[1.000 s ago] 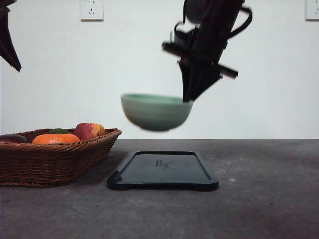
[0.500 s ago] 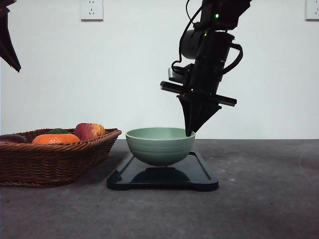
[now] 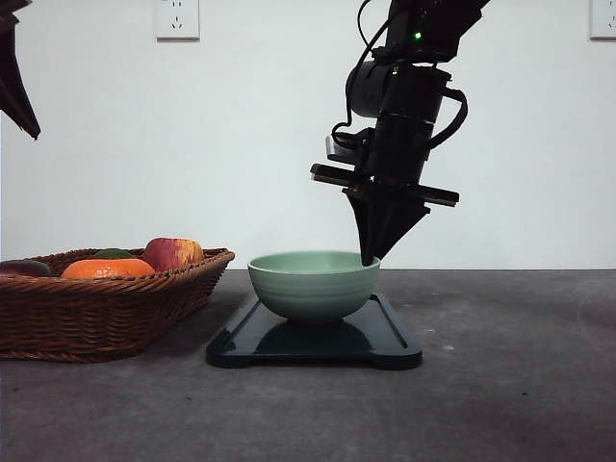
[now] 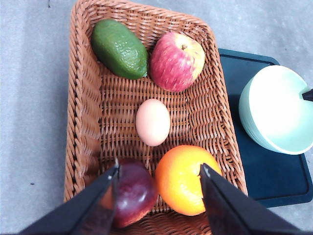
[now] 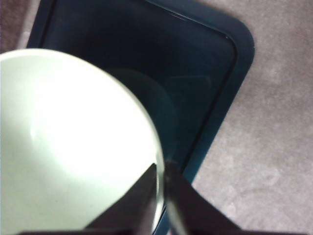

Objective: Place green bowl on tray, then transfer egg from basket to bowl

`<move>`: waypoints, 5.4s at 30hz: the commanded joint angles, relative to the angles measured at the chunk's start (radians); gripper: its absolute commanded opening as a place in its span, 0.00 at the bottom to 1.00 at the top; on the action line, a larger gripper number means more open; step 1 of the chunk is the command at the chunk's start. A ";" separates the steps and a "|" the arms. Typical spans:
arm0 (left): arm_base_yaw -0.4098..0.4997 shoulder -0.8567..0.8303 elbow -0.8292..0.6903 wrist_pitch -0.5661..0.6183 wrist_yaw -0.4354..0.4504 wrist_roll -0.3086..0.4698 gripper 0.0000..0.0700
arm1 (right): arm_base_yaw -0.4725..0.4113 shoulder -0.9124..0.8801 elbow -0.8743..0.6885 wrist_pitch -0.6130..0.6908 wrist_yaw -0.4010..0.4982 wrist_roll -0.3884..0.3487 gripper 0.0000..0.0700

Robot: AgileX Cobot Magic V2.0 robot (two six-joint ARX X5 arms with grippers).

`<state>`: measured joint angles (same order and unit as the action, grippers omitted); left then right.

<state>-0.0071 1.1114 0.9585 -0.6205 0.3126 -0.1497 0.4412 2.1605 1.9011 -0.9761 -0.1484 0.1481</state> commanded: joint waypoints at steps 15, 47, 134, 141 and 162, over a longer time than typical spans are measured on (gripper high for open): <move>-0.001 0.006 0.024 0.007 0.003 -0.001 0.44 | -0.001 -0.025 0.123 -0.153 0.053 -0.022 0.27; -0.010 0.006 0.024 0.007 0.003 0.003 0.44 | -0.002 -1.125 -1.076 0.441 -0.009 -0.037 0.27; -0.206 0.772 0.393 -0.034 -0.212 0.063 0.39 | -0.002 -1.495 -1.241 0.414 0.020 0.032 0.27; -0.206 0.772 0.393 -0.033 -0.212 0.063 0.38 | -0.002 -1.495 -1.241 0.414 0.021 0.035 0.27; -0.195 0.566 0.393 -0.077 -0.212 0.063 0.31 | -0.002 -1.495 -1.241 0.414 0.026 0.036 0.27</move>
<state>-0.1997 1.6830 1.3285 -0.7040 0.1028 -0.0963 0.4335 0.6598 0.6552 -0.5709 -0.1268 0.1734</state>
